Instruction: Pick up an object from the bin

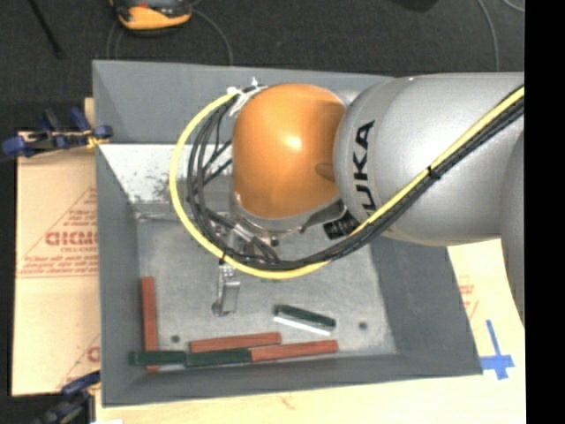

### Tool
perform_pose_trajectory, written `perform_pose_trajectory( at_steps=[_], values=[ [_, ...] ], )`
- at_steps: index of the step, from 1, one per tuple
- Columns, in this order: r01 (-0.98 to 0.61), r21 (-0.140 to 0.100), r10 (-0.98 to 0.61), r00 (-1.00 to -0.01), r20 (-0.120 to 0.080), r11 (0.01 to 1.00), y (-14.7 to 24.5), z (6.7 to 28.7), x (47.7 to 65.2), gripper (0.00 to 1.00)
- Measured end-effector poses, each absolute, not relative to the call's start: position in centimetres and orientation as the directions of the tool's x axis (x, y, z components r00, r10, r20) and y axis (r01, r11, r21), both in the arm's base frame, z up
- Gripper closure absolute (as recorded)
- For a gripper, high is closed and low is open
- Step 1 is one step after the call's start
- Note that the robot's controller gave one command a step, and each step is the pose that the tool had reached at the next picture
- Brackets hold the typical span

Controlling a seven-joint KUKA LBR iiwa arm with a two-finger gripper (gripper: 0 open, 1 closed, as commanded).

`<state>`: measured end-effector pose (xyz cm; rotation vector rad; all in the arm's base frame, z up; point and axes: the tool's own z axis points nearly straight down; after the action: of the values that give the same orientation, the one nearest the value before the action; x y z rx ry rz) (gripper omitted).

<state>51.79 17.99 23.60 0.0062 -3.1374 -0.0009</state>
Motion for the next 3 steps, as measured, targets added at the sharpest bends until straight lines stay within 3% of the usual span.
perform_pose_trajectory(
  at_steps=[1,2,3],
  values=[
    [-0.003,0.001,-0.003,-1.000,0.001,1.000,17.9,23.8,51.8,0.00],
    [0.020,-0.001,0.020,-1.000,0.005,1.000,18.0,28.0,51.5,0.00],
    [-0.006,0.005,-0.006,-1.000,-0.019,1.000,17.3,27.7,51.6,0.00]
  ],
)
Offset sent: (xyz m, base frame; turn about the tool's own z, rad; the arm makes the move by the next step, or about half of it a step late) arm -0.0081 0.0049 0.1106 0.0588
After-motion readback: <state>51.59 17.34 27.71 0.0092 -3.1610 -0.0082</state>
